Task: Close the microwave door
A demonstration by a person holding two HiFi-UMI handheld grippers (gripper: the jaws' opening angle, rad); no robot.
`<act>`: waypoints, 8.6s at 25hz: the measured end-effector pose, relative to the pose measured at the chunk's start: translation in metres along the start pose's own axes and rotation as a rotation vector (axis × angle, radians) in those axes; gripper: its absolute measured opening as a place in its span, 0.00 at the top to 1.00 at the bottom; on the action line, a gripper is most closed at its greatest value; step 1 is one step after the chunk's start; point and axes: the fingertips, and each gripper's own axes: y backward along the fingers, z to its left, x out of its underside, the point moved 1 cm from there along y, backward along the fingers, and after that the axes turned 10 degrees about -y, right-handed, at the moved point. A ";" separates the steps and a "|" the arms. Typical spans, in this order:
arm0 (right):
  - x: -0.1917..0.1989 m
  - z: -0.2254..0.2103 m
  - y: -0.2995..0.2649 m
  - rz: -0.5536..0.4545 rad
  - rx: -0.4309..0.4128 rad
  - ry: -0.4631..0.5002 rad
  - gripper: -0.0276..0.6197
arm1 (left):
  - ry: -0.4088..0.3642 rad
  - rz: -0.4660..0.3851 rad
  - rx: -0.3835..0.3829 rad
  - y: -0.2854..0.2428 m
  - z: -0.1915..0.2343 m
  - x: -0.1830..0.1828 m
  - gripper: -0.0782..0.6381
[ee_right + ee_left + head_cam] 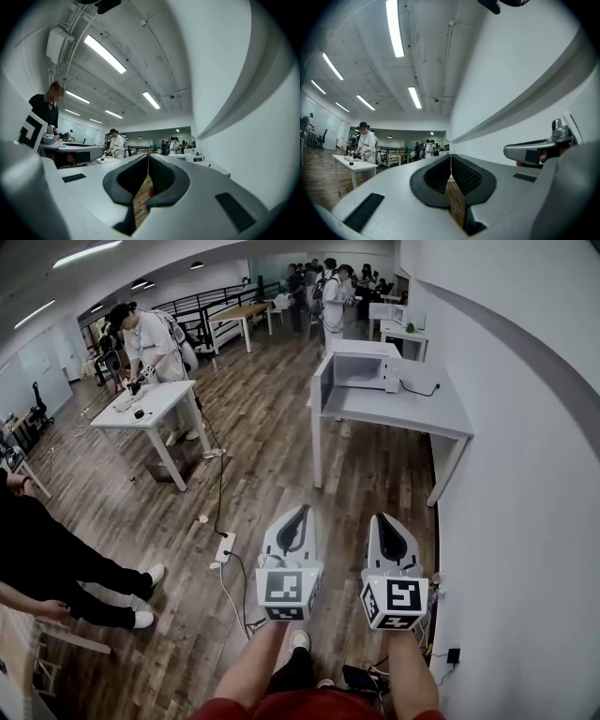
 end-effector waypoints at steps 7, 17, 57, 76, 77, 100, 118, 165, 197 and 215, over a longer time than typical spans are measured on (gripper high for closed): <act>0.005 0.001 -0.074 0.002 0.000 0.013 0.91 | 0.012 -0.004 -0.002 -0.056 0.044 0.016 0.85; 0.016 0.016 -0.196 0.008 0.001 0.036 0.91 | 0.016 -0.026 0.018 -0.143 0.120 0.036 0.85; 0.046 -0.169 -0.507 -0.003 -0.021 0.004 0.91 | 0.007 -0.030 0.029 -0.498 0.143 0.091 0.85; 0.107 -0.169 -0.683 0.064 -0.026 0.022 0.91 | 0.032 0.012 0.046 -0.636 0.235 0.176 0.85; 0.112 -0.168 -0.693 0.071 -0.025 0.020 0.91 | 0.026 0.016 0.053 -0.643 0.240 0.182 0.85; 0.245 -0.206 -0.802 0.291 0.097 -0.047 0.91 | -0.048 0.152 0.367 -0.766 0.256 0.334 0.77; 0.279 -0.239 -0.818 0.369 0.185 -0.036 0.91 | -0.026 0.076 0.884 -0.795 0.229 0.374 0.65; 0.219 -0.471 -0.759 0.299 0.140 -0.031 0.91 | -0.065 0.226 0.614 -0.890 0.024 0.342 0.68; 0.212 -0.633 -0.822 0.229 0.181 0.009 0.91 | -0.003 0.209 0.205 -1.035 -0.066 0.341 0.68; 0.230 -0.691 -0.907 0.258 0.208 -0.001 0.91 | 0.015 0.204 0.154 -1.132 -0.080 0.352 0.69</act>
